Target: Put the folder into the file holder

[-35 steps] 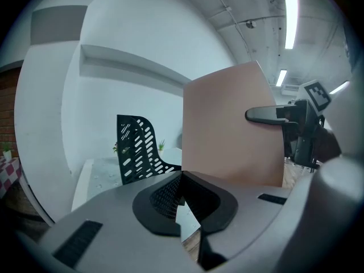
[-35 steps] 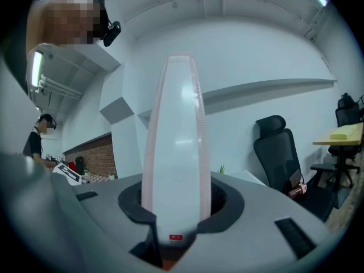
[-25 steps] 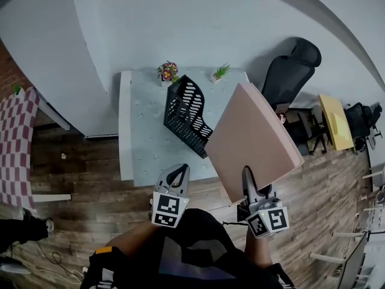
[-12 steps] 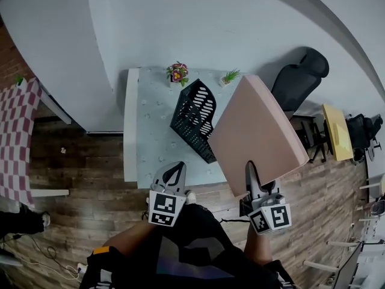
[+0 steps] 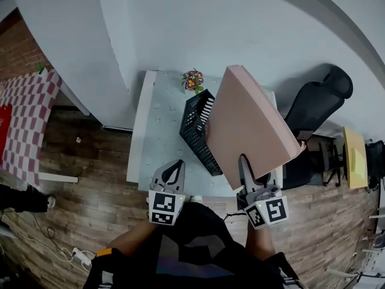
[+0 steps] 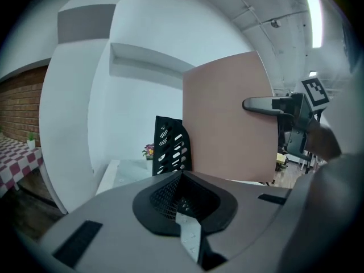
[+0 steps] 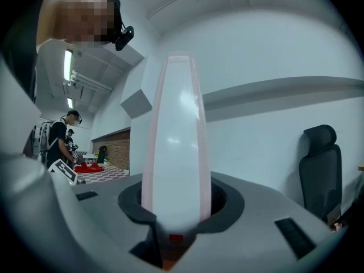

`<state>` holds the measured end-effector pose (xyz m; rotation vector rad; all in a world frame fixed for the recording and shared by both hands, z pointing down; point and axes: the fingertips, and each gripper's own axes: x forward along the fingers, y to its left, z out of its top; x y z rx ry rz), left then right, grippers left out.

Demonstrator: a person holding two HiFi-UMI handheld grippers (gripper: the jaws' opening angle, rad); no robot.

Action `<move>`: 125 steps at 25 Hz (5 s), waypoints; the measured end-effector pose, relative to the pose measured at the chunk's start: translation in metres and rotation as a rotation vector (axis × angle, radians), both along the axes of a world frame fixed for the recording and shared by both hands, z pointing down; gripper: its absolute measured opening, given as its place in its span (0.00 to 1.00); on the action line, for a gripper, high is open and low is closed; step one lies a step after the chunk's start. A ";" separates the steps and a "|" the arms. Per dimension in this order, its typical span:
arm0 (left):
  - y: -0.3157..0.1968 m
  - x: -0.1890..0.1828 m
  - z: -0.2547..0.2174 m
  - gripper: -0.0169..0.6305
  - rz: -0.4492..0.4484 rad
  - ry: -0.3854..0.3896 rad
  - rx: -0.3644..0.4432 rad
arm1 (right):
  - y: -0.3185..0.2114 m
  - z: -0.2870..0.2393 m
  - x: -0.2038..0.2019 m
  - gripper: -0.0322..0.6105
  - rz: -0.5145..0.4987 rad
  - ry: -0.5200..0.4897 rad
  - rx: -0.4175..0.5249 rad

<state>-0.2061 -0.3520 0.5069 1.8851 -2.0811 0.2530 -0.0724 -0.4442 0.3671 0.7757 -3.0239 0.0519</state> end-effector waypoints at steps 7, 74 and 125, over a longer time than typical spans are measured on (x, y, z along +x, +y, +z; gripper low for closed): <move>-0.006 -0.016 0.001 0.04 -0.094 -0.038 -0.040 | -0.017 0.005 -0.025 0.27 -0.120 -0.045 -0.004; 0.013 0.007 0.020 0.04 0.199 -0.009 -0.029 | 0.006 0.172 0.022 0.41 0.327 0.288 -0.228; 0.203 0.240 0.030 0.04 0.274 -0.117 -0.050 | 0.263 0.159 0.202 0.45 0.216 0.217 -0.298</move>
